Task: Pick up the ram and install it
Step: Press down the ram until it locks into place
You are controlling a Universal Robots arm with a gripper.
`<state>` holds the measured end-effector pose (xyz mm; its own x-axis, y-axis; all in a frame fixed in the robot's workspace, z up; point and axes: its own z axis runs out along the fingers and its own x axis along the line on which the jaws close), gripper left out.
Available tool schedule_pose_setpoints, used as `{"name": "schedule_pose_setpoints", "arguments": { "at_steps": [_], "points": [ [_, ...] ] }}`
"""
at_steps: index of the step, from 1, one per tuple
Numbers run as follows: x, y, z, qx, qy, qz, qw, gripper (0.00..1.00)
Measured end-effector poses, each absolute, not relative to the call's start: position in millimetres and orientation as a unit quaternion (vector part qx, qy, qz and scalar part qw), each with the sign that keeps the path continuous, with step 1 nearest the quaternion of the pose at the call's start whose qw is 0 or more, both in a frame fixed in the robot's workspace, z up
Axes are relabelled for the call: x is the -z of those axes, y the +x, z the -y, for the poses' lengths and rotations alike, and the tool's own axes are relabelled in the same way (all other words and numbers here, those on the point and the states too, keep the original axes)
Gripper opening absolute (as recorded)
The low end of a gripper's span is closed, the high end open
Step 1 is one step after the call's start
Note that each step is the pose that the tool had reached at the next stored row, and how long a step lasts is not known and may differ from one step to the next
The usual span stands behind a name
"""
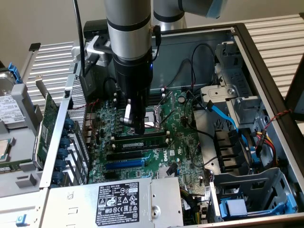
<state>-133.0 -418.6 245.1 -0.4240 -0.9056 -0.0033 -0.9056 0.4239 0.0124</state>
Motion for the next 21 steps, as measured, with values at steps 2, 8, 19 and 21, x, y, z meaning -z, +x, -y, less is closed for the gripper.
{"name": "schedule_pose_setpoints", "arguments": {
  "at_steps": [2,8,19,21],
  "points": [
    [-245.0,-133.0,418.6,0.006,0.525,0.851,0.002,0.11],
    [-244.8,-133.0,418.6,0.006,0.491,0.871,0.002,0.11],
    [-244.6,-133.0,418.6,-0.002,0.435,0.9,0.005,0.11],
    [-244.7,-133.0,418.6,-0.004,0.427,0.904,0.007,0.11]
  ]
}}
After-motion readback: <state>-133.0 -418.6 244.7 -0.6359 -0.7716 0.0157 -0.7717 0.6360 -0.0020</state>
